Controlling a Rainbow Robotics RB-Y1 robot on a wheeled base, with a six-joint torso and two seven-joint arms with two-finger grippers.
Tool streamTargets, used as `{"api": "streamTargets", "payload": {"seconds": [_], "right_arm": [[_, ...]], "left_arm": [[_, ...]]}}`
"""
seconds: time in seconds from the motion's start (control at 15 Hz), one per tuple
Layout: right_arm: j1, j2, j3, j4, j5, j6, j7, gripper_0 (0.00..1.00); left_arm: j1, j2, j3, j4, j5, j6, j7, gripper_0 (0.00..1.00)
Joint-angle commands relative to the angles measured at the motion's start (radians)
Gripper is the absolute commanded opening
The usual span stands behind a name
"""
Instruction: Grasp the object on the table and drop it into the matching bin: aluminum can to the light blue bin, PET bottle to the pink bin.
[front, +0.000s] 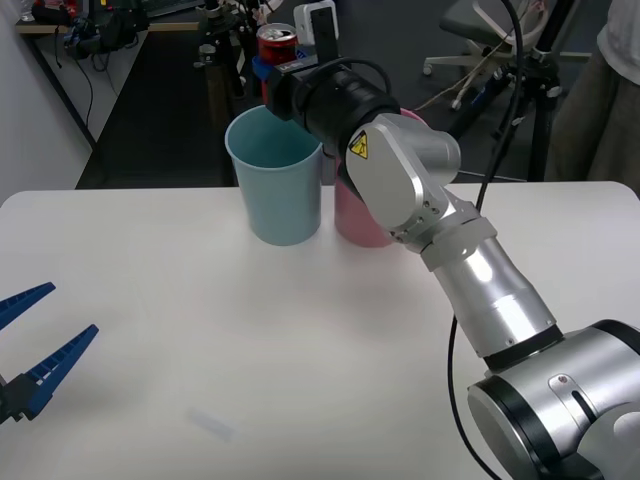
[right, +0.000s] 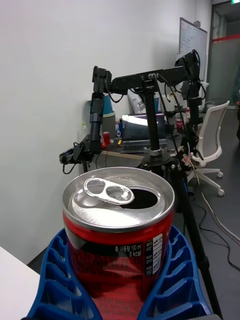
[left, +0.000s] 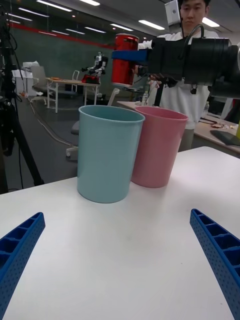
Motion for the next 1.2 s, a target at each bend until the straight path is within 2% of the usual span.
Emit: {"api": "streamTargets", "payload": {"seconds": [0.07,0.13,0.2,0.27,0.93,1.2], "right_arm": [[0.0,0.0,0.004,0.0,-0.004,0.006,-0.006,0.0],[0.0,0.0,0.004,0.0,-0.004,0.008,-0.009,0.22],[0.0,0.0,0.004,0.0,-0.007,0.009,-0.012,0.78],[0.0,0.0,0.004,0.0,-0.011,0.011,-0.012,1.0],[0.003,0.0,0.01,0.0,-0.028,0.017,-0.007,1.0],[0.013,-0.006,0.01,-0.002,-0.107,0.015,0.043,1.0]], "left_arm": [[0.0,0.0,0.0,0.0,0.0,0.0,0.0,1.0],[0.0,0.0,0.0,0.0,0.0,0.0,0.0,1.0],[0.0,0.0,0.0,0.0,0.0,0.0,0.0,1.0],[0.0,0.0,0.0,0.0,0.0,0.0,0.0,1.0],[0.0,0.0,0.0,0.0,0.0,0.0,0.0,1.0],[0.0,0.0,0.0,0.0,0.0,0.0,0.0,1.0]]}}
